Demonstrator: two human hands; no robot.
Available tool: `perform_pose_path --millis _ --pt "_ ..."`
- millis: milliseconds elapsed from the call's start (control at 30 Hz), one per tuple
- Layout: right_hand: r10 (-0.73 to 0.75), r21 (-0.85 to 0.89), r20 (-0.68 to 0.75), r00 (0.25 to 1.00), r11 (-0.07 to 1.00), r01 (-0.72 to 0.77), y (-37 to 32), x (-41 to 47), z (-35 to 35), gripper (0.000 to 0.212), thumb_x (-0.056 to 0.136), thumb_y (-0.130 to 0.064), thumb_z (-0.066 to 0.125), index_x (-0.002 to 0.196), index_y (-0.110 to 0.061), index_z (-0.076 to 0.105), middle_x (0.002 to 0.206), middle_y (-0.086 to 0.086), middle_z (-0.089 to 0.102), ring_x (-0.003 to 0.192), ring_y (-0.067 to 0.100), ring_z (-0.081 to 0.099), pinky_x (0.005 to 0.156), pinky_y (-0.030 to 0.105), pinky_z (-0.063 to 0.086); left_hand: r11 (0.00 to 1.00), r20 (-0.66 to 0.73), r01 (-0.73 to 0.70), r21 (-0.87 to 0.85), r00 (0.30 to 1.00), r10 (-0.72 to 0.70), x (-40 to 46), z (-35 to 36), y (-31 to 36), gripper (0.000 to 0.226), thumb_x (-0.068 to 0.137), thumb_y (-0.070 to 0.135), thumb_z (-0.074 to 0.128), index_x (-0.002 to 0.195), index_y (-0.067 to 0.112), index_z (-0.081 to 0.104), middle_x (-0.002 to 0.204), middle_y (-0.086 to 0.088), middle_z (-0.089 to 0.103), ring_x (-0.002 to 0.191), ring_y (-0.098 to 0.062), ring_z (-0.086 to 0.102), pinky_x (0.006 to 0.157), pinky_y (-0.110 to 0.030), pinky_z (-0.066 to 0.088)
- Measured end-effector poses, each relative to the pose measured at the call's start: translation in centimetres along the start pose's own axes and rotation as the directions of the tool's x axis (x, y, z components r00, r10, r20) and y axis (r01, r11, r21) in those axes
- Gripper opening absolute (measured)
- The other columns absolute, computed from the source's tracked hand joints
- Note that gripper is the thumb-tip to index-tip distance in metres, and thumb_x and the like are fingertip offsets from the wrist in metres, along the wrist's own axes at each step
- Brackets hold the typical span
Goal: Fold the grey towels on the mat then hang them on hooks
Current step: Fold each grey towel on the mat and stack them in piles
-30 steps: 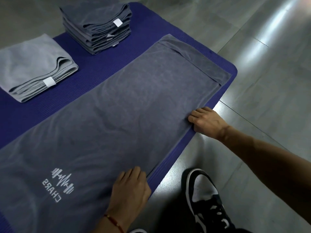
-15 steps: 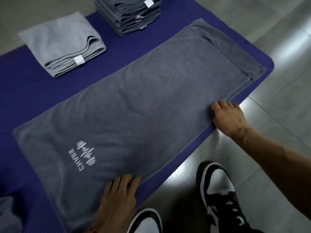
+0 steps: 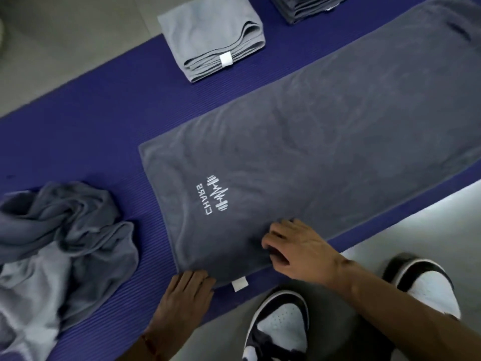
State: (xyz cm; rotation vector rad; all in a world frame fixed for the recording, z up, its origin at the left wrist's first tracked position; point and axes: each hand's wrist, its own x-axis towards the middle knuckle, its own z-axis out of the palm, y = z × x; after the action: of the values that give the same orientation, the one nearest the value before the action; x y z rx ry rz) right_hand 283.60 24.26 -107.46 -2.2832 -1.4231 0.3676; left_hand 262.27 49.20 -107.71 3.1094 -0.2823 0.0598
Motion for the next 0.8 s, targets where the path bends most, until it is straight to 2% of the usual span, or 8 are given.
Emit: perform_pose_path --millis 167,267,367,500,600,667,733,800 --pt "-0.056 -0.031 0.065 0.996 0.998 0.058 -0.4 0.3 0.8 0.022 0.081 -0.034 0.075 0.099 -0.029 0.062 0.098 -0.007 0.053 0.089 0.015 0.057 0.081 0.036 0.053 0.995 -0.001 0.086 -0.049 0.996 -0.086 -1.3 -0.5 -1.2 0.052 0.109 0.041 0.026 0.097 0.018 0.071 0.097 -0.001 0.067 0.089 -0.022 0.062 0.08 -0.034 0.041" --pt "-0.015 -0.004 0.028 1.0 1.0 0.015 -0.5 0.8 0.9 0.016 0.083 -0.027 0.077 0.092 -0.03 0.065 0.091 -0.009 0.054 0.083 0.014 0.059 0.076 0.033 0.052 0.989 -0.007 0.032 -0.141 0.999 -0.033 -2.1 -0.4 -2.6 0.036 0.106 0.038 0.041 0.104 0.017 0.069 0.102 -0.002 0.069 0.093 -0.023 0.066 0.083 -0.035 0.05" --pt "0.075 0.016 0.008 0.997 0.997 -0.075 -1.2 1.0 0.9 0.015 0.08 -0.024 0.08 0.086 -0.03 0.067 0.086 -0.01 0.054 0.078 0.015 0.059 0.072 0.032 0.05 0.985 -0.012 -0.063 -0.158 0.998 0.061 -2.4 -0.7 -3.3 0.036 0.108 0.028 0.045 0.094 0.015 0.076 0.097 -0.001 0.071 0.086 -0.024 0.069 0.08 -0.036 0.055" --pt "0.135 0.062 0.027 0.991 0.989 -0.136 -2.7 1.4 0.4 0.016 0.078 -0.035 0.075 0.089 -0.03 0.065 0.089 -0.01 0.055 0.083 0.015 0.06 0.077 0.033 0.049 0.991 -0.031 -0.096 -0.097 0.995 0.093 -1.7 -1.7 -3.1 0.01 0.092 0.01 0.068 0.083 0.015 0.071 0.087 0.0 0.066 0.079 -0.023 0.065 0.075 -0.035 0.054" --pt "0.072 0.151 0.103 0.992 0.985 -0.087 -5.0 2.5 0.4 0.03 0.082 -0.048 0.062 0.107 -0.032 0.062 0.105 -0.01 0.059 0.098 0.013 0.058 0.085 0.033 0.046 0.971 -0.103 0.08 -0.227 0.989 -0.106 0.4 -3.8 -2.2 0.007 0.089 0.014 0.068 0.082 0.014 0.07 0.09 0.001 0.067 0.085 -0.021 0.064 0.076 -0.034 0.05" --pt "0.029 0.236 0.131 0.991 0.97 -0.06 -7.1 4.0 0.8 0.039 0.084 -0.048 0.067 0.118 -0.031 0.059 0.115 -0.008 0.061 0.107 0.015 0.058 0.092 0.036 0.046 0.929 -0.106 0.182 -0.323 0.968 -0.227 2.8 -5.3 -1.9 0.011 0.092 0.019 0.061 0.086 0.014 0.068 0.095 0.001 0.066 0.088 -0.019 0.061 0.078 -0.034 0.048" --pt "0.077 0.384 0.136 0.988 0.915 -0.124 -9.1 5.6 1.2 0.043 0.085 -0.05 0.068 0.119 -0.026 0.057 0.115 -0.006 0.066 0.107 0.017 0.062 0.092 0.038 0.049 0.895 -0.094 0.193 -0.403 0.964 -0.25 5.5 -6.2 -2.2 0.013 0.096 0.022 0.059 0.088 0.014 0.066 0.094 0.002 0.064 0.086 -0.017 0.059 0.079 -0.032 0.048" --pt "0.206 0.503 0.063 0.977 0.838 -0.209 -10.4 7.2 1.1 0.037 0.089 -0.046 0.064 0.115 -0.021 0.057 0.104 -0.004 0.071 0.094 0.017 0.069 0.081 0.037 0.054 0.847 -0.076 0.158 -0.508 0.971 -0.227 8.5 -7.0 -2.9 0.018 0.099 0.024 0.056 0.086 0.013 0.064 0.089 0.004 0.06 0.082 -0.012 0.055 0.079 -0.025 0.046"
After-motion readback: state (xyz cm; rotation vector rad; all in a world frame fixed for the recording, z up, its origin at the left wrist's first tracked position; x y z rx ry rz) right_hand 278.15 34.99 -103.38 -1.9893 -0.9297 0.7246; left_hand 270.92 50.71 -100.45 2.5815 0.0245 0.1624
